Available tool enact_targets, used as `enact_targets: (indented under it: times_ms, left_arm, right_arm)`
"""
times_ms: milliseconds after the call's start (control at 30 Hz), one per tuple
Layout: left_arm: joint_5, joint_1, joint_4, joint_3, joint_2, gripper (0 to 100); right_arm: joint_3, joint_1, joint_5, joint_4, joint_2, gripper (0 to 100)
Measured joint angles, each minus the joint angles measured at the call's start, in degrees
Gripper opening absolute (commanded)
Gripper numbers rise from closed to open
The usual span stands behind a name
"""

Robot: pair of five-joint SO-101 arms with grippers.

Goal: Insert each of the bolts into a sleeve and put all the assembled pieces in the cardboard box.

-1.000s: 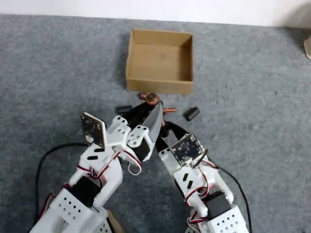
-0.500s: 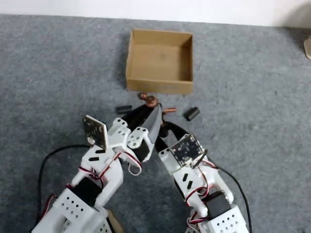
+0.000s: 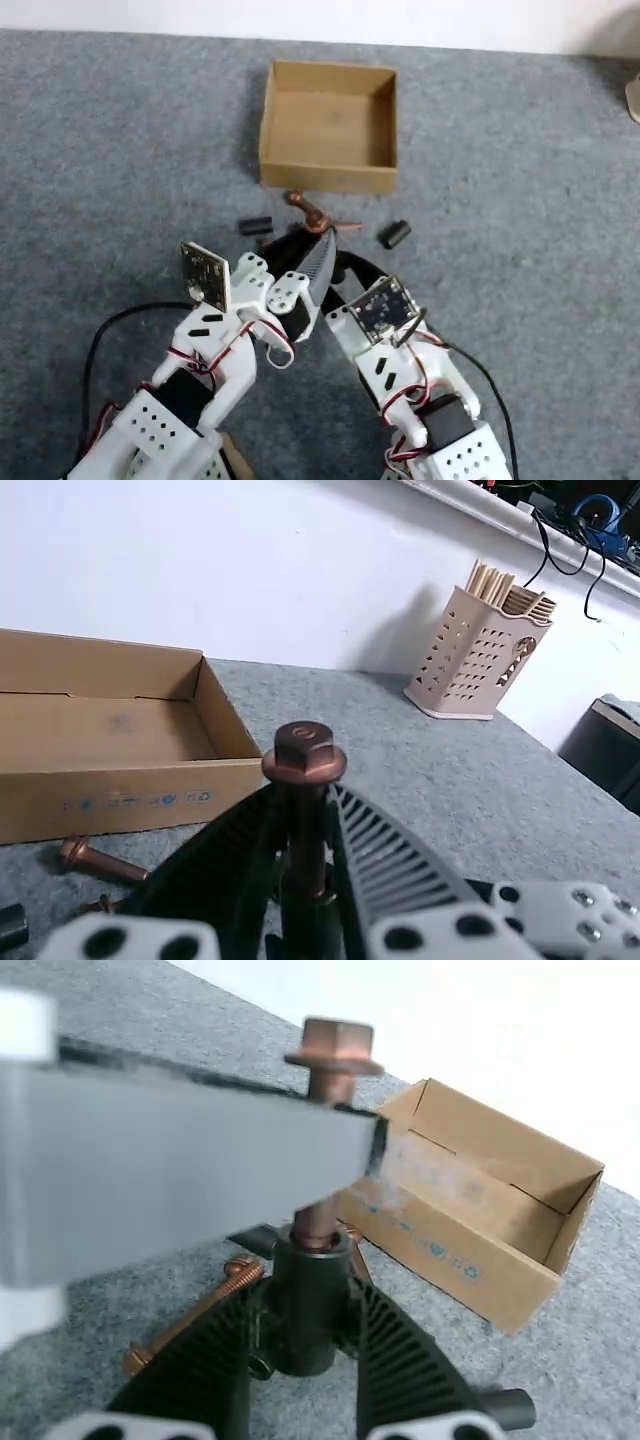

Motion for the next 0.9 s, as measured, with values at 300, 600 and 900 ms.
enact_targets:
  times_ms: [300,600,900]
  left_arm:
    - [0.00,0.18,0.00,1.93,-0.09,1]
    - [0.00,0.18,0.00,1.93,-0.09,6]
    - [-0.26,0.09,1.23,2.02,0.00,16]
  right_arm:
    - [0.00,-0.09,0.00,0.00,0.00,0.5]
    - [0.00,-0.09,0.00,0.00,0.00,0.5]
    - [0.00,0.26,0.00,0.00,0.00,0.5]
